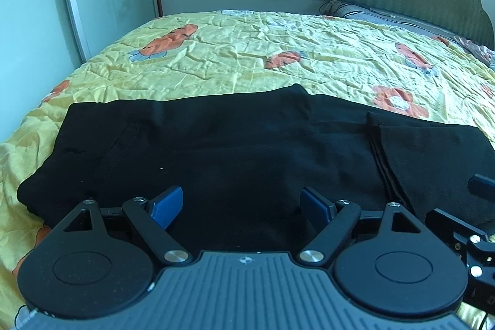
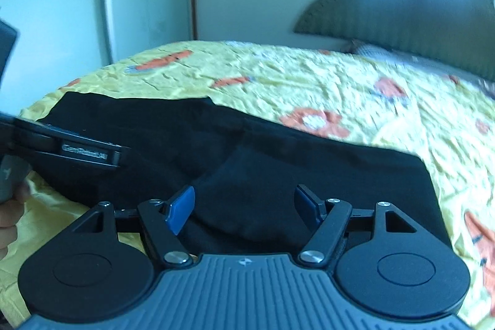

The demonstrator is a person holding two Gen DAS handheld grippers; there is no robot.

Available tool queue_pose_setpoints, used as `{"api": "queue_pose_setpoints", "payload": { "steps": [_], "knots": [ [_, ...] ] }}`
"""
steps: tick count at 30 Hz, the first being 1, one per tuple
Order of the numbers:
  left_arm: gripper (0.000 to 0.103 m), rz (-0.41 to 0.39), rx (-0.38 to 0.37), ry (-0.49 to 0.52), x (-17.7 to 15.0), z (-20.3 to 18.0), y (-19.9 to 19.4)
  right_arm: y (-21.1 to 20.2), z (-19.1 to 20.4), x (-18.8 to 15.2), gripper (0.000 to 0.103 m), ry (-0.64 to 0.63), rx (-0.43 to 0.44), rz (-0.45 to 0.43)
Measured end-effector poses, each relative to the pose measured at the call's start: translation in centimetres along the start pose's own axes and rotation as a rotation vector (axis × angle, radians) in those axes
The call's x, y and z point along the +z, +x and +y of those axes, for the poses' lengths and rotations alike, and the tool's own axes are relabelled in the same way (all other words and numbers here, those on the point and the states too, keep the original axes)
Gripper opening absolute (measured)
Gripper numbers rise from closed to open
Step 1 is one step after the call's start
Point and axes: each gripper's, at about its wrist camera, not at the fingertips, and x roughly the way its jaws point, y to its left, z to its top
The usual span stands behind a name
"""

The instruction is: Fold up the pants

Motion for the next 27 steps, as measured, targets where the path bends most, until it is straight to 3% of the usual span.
{"api": "queue_pose_setpoints", "payload": {
  "steps": [7,14,27],
  "knots": [
    [0.086,0.002,0.006,-0.01,-0.2,0.7,0.0,-0.1,2.5,0.4,0.07,-0.119,-0.009,-0.026],
    [0.086,0.005,0.009,-0.017,-0.3,1.0,0.0,0.0,2.7,0.4,0.07,-0.11,-0.012,-0.03],
    [0.086,0.006,0.018,-0.007,-0.4,0.9,-0.1,1.2,1.8,-1.0,0.07,-0.063,0.017,0.041]
  ]
}}
